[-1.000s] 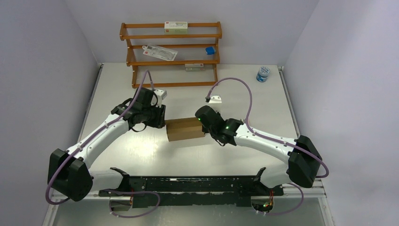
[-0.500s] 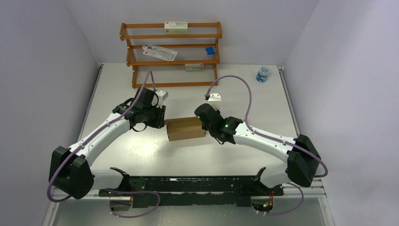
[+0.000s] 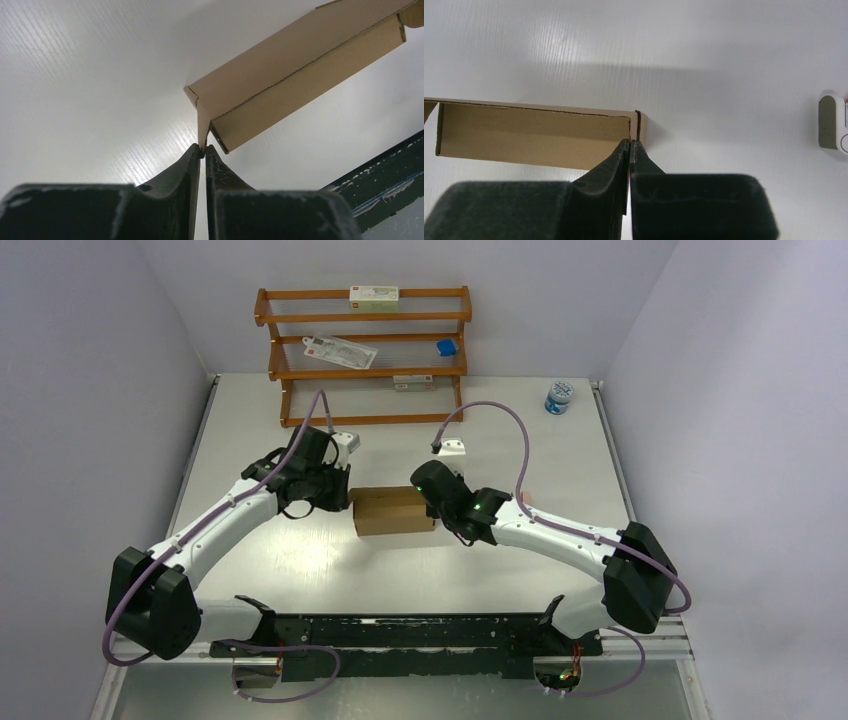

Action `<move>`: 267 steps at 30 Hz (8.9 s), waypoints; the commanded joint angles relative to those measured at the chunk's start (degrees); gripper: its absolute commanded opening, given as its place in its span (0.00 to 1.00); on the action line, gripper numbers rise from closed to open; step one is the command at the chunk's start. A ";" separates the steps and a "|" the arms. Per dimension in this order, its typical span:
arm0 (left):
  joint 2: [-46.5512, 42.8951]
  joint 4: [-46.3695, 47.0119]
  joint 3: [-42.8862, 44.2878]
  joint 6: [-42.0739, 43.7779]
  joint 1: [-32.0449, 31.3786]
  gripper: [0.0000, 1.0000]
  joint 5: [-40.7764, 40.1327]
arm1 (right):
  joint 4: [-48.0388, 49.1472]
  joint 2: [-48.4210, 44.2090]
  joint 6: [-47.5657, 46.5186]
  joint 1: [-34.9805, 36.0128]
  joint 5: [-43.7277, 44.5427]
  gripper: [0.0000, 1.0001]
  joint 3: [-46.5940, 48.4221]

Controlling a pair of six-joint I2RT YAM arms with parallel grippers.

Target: Fold the paper box

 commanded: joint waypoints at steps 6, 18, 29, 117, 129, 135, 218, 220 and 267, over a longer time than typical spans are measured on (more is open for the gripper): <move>-0.12 3.55 0.96 -3.21 -1.28 0.10 3.18 | 0.74 0.20 0.99 -0.33 -0.90 0.02 0.34; 1.00 4.42 0.43 -10.10 -7.86 0.09 -8.44 | 1.13 0.05 1.65 -0.25 -1.52 0.01 -0.56; 1.60 4.21 0.18 -13.86 -10.88 0.07 -13.90 | 0.98 0.05 1.82 -0.25 -1.86 0.01 -0.56; 1.14 4.77 -4.91 -21.69 -15.49 0.05 -20.34 | 1.69 0.38 3.12 -0.08 -3.39 0.01 -2.06; -7.95 6.04 -6.21 -22.66 -15.40 0.36 -21.18 | 1.51 -4.85 2.00 -0.28 -4.10 0.30 -1.86; -11.21 6.04 -5.47 -22.84 -14.64 0.51 -21.18 | 1.82 -6.38 1.21 -0.57 -2.45 0.31 -1.76; 2.86 -1.75 4.96 -15.97 -6.08 0.05 -9.26 | -4.17 0.64 -9.64 -5.97 -13.22 0.00 5.23; 2.78 -0.85 5.07 -17.56 -6.08 0.05 -9.19 | -4.89 0.77 -8.18 -5.43 -11.88 0.00 5.23; -4.37 6.17 -5.39 -23.74 -7.39 0.05 -15.27 | -7.13 3.32 7.99 3.41 0.94 0.00 2.54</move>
